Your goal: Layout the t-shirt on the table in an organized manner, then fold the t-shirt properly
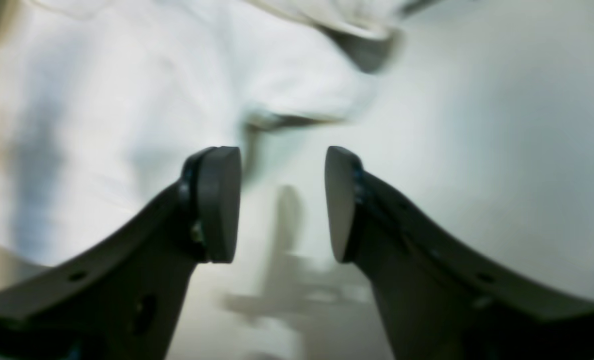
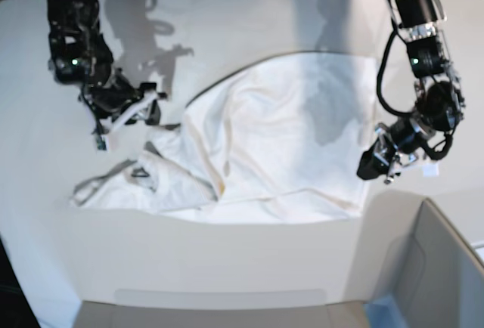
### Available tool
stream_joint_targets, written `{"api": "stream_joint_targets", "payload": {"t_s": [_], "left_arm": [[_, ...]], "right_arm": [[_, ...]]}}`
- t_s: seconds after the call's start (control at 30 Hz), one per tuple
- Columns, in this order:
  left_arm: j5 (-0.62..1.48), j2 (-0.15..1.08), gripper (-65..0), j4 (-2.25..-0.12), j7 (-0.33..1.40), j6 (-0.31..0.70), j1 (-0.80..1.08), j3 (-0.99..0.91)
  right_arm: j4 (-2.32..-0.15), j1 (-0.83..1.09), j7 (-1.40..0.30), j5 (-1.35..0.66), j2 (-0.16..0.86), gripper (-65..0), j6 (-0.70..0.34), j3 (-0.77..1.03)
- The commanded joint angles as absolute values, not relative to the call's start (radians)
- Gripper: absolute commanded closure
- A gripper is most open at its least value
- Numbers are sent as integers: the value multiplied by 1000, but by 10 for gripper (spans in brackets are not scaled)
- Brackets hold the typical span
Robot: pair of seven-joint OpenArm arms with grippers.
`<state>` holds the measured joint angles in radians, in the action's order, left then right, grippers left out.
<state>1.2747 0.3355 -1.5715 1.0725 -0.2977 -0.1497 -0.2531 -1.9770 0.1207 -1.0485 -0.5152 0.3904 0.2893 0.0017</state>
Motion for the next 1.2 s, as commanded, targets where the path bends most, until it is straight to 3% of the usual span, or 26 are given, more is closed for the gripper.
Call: {"api": "stream_joint_targets", "payload": {"t_s": [0.0, 0.3, 0.47, 0.67, 1.17], "left_arm": [[1302, 351, -151, -1589, 1089, -305, -170, -257], [1302, 332, -151, -1587, 1089, -305, -168, -257], [1302, 328, -151, -1587, 1089, -305, -168, -257], [1302, 328, -151, -1587, 1089, -305, -166, -259], [1300, 311, -151, -1587, 1087, -305, -166, -259]], "right_arm": [[-2002, 88, -1050, -472, 412, -291, 274, -30], [-1933, -18, -1078, -28, 456, -291, 139, -302], [-1822, -70, -1072, 177, 453, -291, 120, -414], [-1779, -139, -1063, 206, 453, -291, 119, -518], [-1584, -165, -848, 209, 401, -291, 76, -522]]}}
